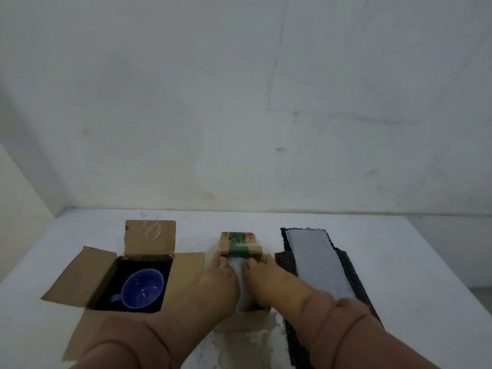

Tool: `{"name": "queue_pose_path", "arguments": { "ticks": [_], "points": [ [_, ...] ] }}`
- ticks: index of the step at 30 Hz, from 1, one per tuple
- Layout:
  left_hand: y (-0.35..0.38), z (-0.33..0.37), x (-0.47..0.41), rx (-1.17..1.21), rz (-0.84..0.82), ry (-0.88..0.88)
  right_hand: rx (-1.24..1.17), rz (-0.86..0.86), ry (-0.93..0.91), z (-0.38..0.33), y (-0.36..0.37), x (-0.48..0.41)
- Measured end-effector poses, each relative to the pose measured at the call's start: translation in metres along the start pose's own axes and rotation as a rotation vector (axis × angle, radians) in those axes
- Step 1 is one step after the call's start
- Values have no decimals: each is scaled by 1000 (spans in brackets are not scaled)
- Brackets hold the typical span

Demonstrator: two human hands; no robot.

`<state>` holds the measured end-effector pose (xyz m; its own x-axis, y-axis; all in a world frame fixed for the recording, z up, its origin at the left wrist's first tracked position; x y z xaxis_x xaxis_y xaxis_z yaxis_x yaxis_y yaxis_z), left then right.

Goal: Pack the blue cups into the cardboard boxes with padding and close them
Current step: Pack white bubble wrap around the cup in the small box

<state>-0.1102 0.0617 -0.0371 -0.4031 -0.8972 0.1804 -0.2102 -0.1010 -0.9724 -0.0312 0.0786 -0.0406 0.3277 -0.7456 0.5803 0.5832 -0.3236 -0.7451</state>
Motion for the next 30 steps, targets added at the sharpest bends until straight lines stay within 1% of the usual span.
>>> {"name": "queue_pose_path", "arguments": {
  "ticks": [1,4,5,6,8,9,10,12,13,14,15,16,17,18,19,20,21,22,24,26,27,28,30],
  "points": [
    [-1,0,-1,11,-11,3,-21,-17,-10,1,3,0],
    [3,-5,-8,-62,-222,68,-137,-60,-18,7,12,-3],
    [3,-5,-9,-82,-258,75,-151,-52,-12,7,13,-3],
    [1,-3,-9,-85,-243,81,-158,-32,0,5,14,-4],
    [-2,1,-5,-8,-105,55,-198,47,15,1,15,-3],
    [-4,1,-4,38,-50,44,-259,104,6,0,15,0],
    [-3,-1,-3,55,-65,44,-373,167,-20,1,15,4],
    [2,-7,-6,73,-208,39,-740,296,-50,16,22,17],
    [2,-9,-10,109,-259,20,-921,357,9,30,29,27],
    [-1,-8,-13,172,-257,-13,-1068,431,125,48,41,36],
    [-8,-4,-16,256,-198,-36,-1173,484,275,68,60,46],
    [-18,4,-18,367,-108,-49,-1221,481,430,85,82,56],
    [-24,15,-18,524,-25,-52,-1211,418,564,98,107,65],
    [-30,28,-17,700,16,-49,-1169,325,657,107,131,72],
    [-31,45,-17,861,0,-29,-1111,221,705,111,151,78],
    [-31,64,-16,985,-63,10,-1040,132,722,111,164,82],
    [-24,84,-19,1066,-160,37,-969,71,726,108,173,85],
    [-13,102,-22,1145,-263,36,-909,40,719,103,179,86],
    [13,131,-29,1350,-464,-76,-891,58,691,93,185,84],
    [32,150,-36,1686,-594,-251,-892,101,673,87,185,84],
    [36,157,-38,1840,-620,-337,-891,114,667,86,187,84],
    [40,160,-41,1940,-605,-452,-888,132,666,86,188,83],
    [50,163,-48,2016,-514,-656,-891,160,661,87,192,82]
  ]
}}
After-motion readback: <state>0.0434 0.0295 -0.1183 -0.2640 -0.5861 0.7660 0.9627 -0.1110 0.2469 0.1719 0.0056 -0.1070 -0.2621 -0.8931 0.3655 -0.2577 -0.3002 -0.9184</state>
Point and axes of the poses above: each hand's wrist, its own x-axis away from the middle knuckle, its own y-axis out of the palm, z = x × y, the point moved 5 cm from there along -x, towards the middle knuckle, and after that the axes turned 7 degrees about x, right-handed, at the moved point
